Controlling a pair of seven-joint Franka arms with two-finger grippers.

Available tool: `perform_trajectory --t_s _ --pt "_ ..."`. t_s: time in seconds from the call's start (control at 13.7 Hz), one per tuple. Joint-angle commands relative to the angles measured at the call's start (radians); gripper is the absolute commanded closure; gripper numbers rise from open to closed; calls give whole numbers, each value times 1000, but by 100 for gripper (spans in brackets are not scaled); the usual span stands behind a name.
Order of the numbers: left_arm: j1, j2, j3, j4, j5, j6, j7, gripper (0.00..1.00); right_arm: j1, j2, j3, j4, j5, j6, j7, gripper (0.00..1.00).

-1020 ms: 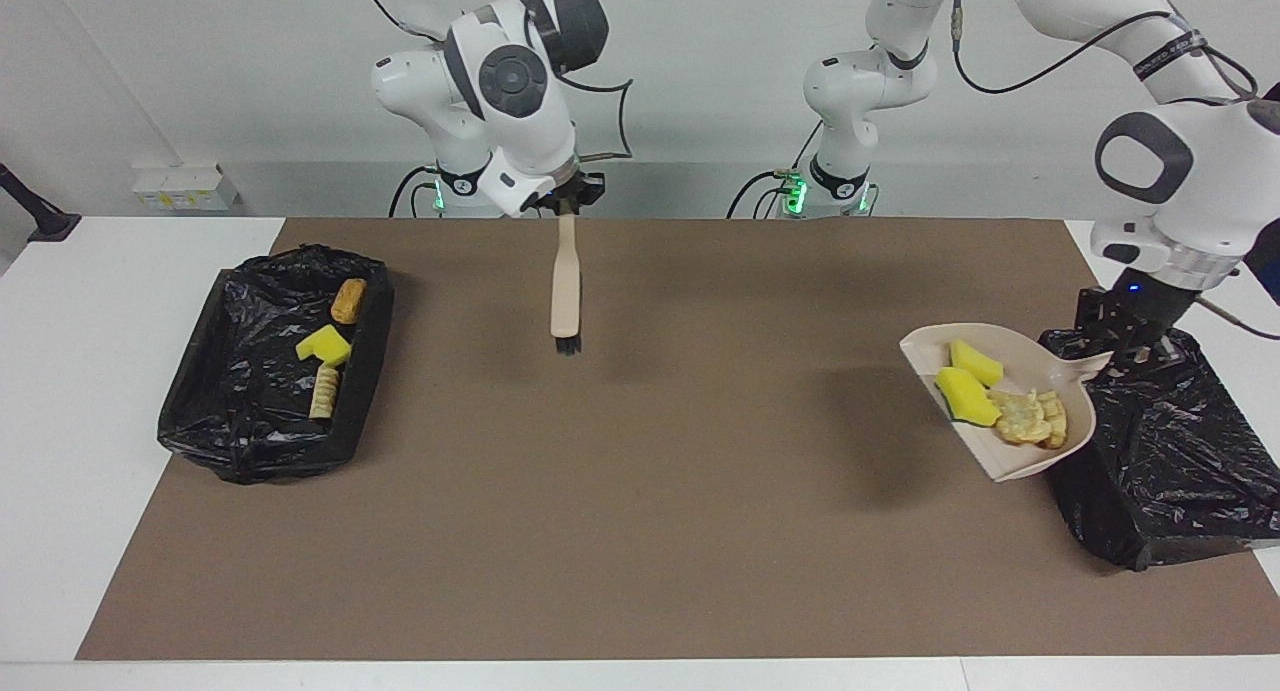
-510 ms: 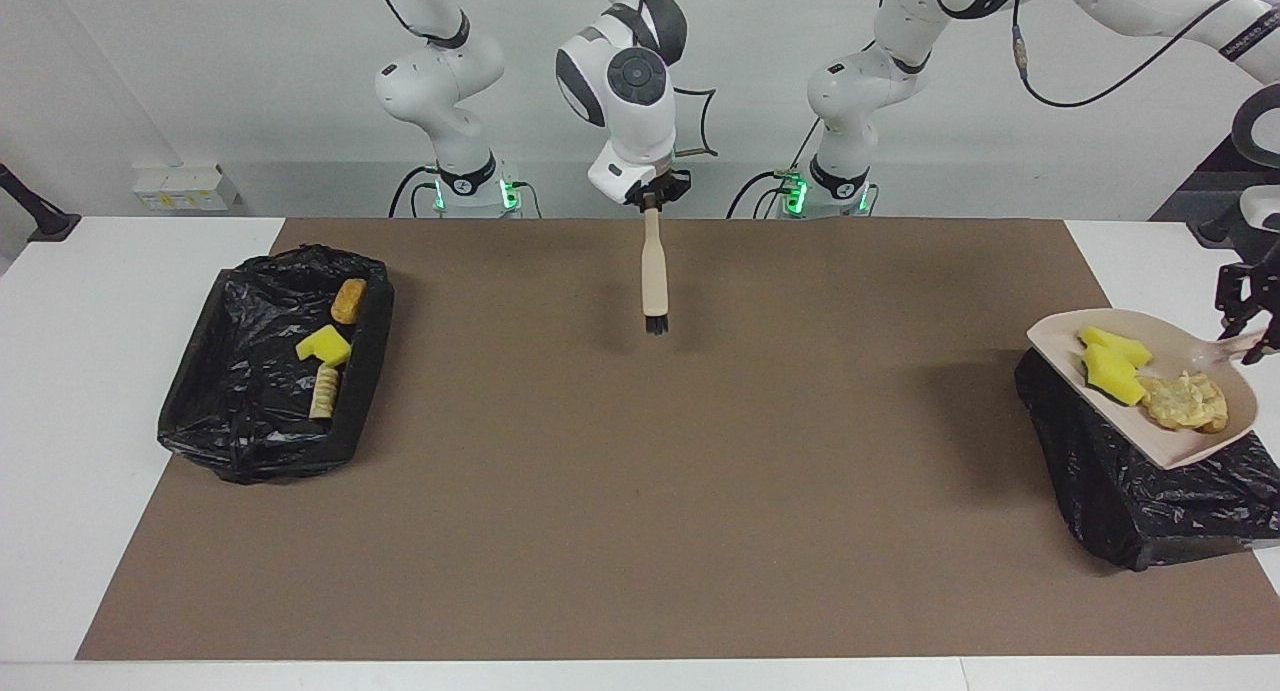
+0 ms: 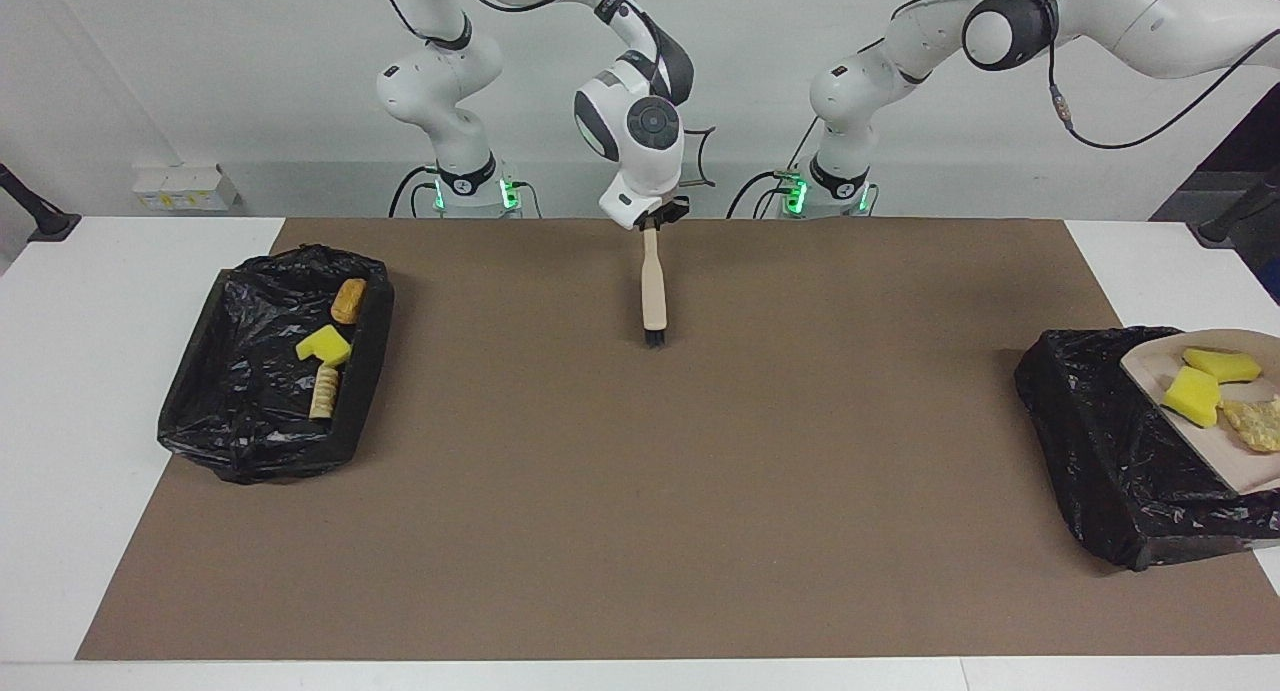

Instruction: Sweep and dump trash in bin

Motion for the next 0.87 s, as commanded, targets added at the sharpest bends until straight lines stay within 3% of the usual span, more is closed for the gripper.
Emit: perform_trajectory --t_s 0.0,0.58,0.66,0.73,0.8 --pt "-12 -14 9 0 42 3 6 100 -36 10 0 -4 6 31 -74 100" --pt "-81 -17 13 -25 380 26 -110 100 -37 33 0 -2 5 30 -48 100" --pt "-79 -20 13 -25 407 29 -127 100 -37 34 0 -2 5 30 -51 75" --pt "-81 -23 15 -23 427 28 -129 100 -37 34 0 -1 2 30 -59 30" --pt "-82 -32 16 -23 453 28 -131 100 -37 36 -1 3 -9 31 -67 0"
